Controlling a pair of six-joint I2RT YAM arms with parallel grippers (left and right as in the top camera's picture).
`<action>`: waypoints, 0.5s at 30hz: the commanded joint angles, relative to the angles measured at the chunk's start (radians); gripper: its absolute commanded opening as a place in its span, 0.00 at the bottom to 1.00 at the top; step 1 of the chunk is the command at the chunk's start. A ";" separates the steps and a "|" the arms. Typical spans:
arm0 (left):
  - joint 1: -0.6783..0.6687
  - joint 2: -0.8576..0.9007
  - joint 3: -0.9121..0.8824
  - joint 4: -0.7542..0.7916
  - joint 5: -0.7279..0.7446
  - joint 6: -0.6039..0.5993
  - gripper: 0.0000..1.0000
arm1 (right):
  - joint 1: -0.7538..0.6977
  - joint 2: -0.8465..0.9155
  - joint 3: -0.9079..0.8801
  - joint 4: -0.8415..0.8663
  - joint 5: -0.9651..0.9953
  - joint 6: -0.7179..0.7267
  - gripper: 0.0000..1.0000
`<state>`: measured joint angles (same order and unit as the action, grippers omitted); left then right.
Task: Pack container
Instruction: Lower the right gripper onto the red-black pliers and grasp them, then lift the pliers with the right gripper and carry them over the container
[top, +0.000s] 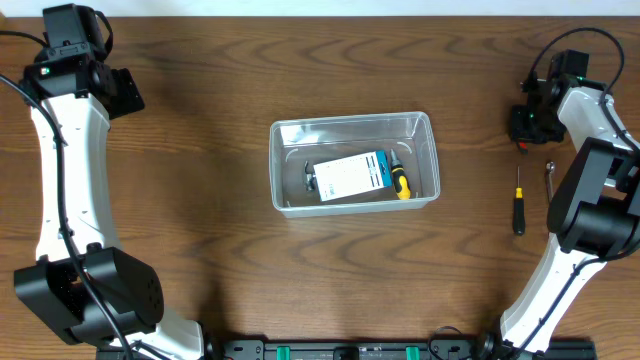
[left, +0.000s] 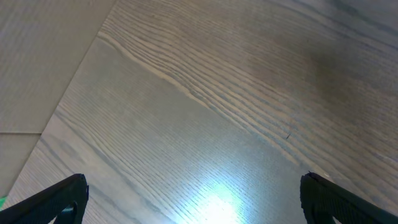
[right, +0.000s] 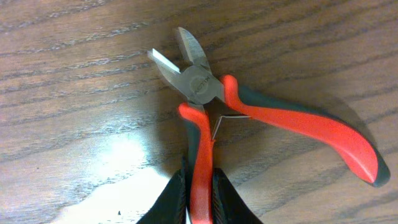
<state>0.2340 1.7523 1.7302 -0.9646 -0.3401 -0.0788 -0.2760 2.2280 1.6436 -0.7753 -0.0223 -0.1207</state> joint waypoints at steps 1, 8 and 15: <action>0.002 -0.021 0.024 -0.003 -0.005 -0.013 0.98 | -0.001 0.078 -0.027 -0.025 0.051 -0.008 0.08; 0.002 -0.021 0.024 -0.003 -0.005 -0.013 0.98 | -0.001 0.072 -0.012 -0.064 0.051 0.021 0.01; 0.002 -0.021 0.024 -0.003 -0.005 -0.013 0.98 | 0.011 0.061 0.111 -0.176 0.051 0.030 0.01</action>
<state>0.2340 1.7523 1.7302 -0.9646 -0.3401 -0.0788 -0.2756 2.2513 1.7092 -0.9245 0.0036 -0.1093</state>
